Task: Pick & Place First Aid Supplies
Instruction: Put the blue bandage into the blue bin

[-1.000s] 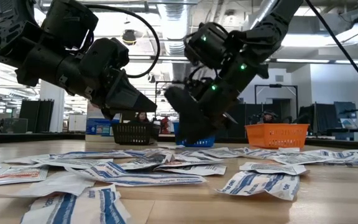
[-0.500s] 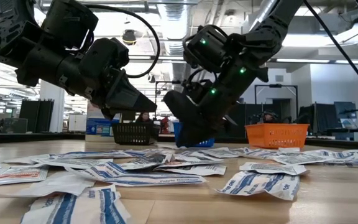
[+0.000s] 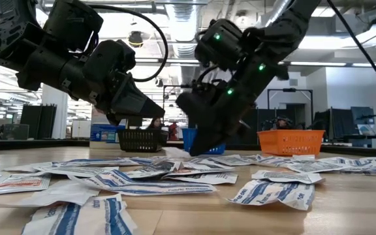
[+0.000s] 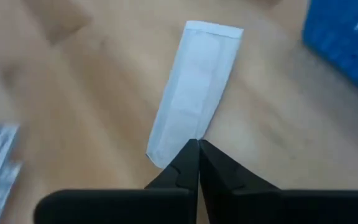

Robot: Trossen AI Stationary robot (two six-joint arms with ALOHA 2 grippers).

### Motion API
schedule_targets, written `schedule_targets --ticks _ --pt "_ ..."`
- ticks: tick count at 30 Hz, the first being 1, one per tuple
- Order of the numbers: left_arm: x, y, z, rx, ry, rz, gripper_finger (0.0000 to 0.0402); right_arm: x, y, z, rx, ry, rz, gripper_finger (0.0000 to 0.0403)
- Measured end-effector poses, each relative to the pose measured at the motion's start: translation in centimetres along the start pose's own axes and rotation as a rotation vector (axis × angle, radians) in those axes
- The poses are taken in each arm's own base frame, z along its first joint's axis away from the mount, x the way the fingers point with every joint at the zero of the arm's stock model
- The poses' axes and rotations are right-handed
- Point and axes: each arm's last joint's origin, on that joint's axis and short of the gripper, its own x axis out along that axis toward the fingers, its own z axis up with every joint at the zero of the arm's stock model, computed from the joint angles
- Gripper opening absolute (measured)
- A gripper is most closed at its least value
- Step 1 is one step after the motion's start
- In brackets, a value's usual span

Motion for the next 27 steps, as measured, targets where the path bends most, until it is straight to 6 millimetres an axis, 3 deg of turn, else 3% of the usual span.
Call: schedule_targets --ticks 4,9,16,21,27 --pt "0.0 0.0 0.0 0.000 0.001 0.000 0.0008 -2.1 0.4 0.6 -0.031 0.002 0.002 0.0003" --pt "0.0 0.0 0.0 -0.002 0.002 0.000 0.0008 -5.7 0.0 1.3 -0.079 -0.017 -0.113 0.0001" --pt "0.0 0.0 0.0 -0.002 0.002 0.000 0.0008 -10.2 -2.1 4.2 -0.046 -0.189 -0.284 0.0001" --pt "0.0 0.0 0.0 -0.003 0.001 0.000 0.0008 -10.3 -4.7 6.5 0.055 -0.204 -0.269 0.0001" --pt "0.0 0.0 0.0 -0.003 0.001 0.000 0.0008 -7.6 -7.7 7.2 0.100 -0.086 -0.252 0.0001"
